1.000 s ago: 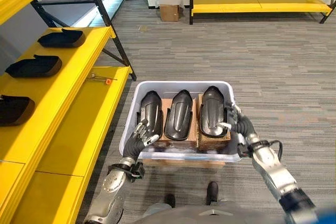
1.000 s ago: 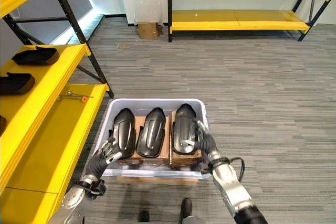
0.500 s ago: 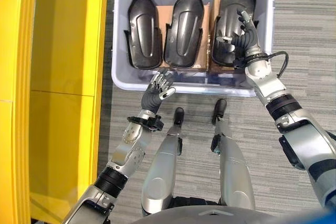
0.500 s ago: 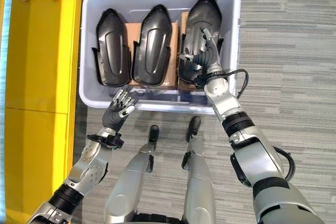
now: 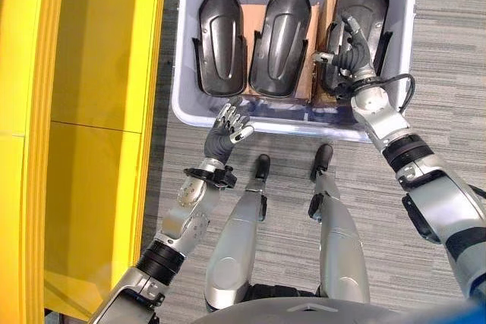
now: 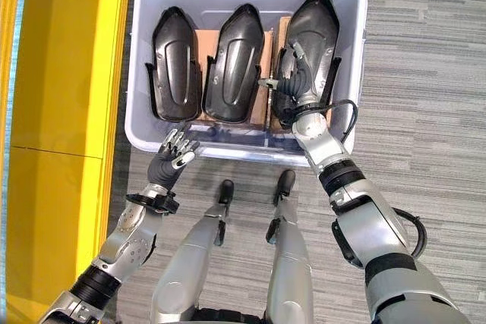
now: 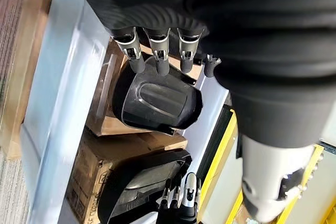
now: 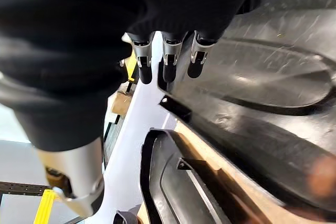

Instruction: Move parts from the plastic box to the shelf.

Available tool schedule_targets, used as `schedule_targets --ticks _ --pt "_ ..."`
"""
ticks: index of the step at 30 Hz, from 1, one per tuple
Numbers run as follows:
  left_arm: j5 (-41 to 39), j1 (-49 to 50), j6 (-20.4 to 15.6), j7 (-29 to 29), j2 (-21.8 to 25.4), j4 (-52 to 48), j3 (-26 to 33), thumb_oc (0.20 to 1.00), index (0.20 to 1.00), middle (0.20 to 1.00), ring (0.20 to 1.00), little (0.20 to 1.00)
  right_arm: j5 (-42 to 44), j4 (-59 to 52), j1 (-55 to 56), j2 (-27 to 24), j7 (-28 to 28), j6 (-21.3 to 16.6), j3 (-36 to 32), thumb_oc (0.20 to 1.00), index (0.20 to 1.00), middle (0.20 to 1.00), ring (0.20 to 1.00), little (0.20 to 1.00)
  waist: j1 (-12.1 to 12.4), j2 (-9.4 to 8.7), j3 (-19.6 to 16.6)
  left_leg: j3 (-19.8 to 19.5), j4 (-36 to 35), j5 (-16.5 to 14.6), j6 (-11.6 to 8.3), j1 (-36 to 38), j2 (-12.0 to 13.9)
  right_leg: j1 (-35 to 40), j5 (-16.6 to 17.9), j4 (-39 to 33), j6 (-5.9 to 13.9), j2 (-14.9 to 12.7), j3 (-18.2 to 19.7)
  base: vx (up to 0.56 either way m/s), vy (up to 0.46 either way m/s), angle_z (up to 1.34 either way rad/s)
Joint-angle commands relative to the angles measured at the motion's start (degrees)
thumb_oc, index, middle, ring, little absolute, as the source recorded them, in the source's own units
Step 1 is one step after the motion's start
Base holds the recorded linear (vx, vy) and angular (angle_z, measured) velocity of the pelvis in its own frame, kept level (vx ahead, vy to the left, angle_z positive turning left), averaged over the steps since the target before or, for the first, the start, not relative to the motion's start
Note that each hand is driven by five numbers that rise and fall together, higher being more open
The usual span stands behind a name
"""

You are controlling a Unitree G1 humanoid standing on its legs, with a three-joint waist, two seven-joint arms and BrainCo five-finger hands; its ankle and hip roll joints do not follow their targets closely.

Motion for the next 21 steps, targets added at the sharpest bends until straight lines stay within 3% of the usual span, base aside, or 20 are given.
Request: schedule_targets --ticks 1,5,16,21 --pt "-1.01 2.92 -3.54 0.83 2.8 -5.86 -0.5 1.0 1.0 1.0 1.0 1.0 1.48 2.81 -2.59 -1.08 -0.89 -2.4 1.14 1.0 1.0 1.0 1.0 1.0 1.55 -0.11 -3.84 -1.95 -2.27 1.75 -0.91 -2.72 2.89 3.12 -6.5 5.23 6.3 -4.75 2.33 -0.03 0.011 0.05" --pt "-0.49 2.36 -3.69 1.24 3.43 -5.92 -0.42 1.0 1.0 1.0 1.0 1.0 -0.39 10.01 -5.3 0.27 2.74 -0.59 6.19 1.0 1.0 1.0 1.0 1.0 2.86 -0.58 -2.57 -2.3 -2.48 2.37 -0.76 -3.41 2.64 2.63 -5.95 5.04 6.42 -4.73 1.71 -0.04 0.008 0.09" --pt "0.47 1.36 -3.88 2.08 2.52 -5.18 0.31 1.0 1.0 1.0 1.0 1.0 -2.22 15.21 -5.74 2.38 7.84 0.84 10.57 1.0 1.0 1.0 1.0 1.0 4.16 -1.01 0.35 -2.88 -1.09 2.51 -0.68 -5.38 2.34 1.59 -5.78 5.64 6.4 -4.83 0.55 -0.02 -0.001 0.03" --pt "1.54 0.56 -3.72 2.81 1.54 -4.44 0.81 1.0 1.0 1.0 1.0 1.0 -9.43 6.43 -3.19 1.95 10.47 1.56 16.68 1.0 1.0 1.0 1.0 1.0 3.74 -1.67 0.78 -2.99 -1.7 2.84 -0.93 -5.15 2.55 2.11 -5.88 5.13 6.33 -4.66 0.09 0.0 -0.002 0.01"
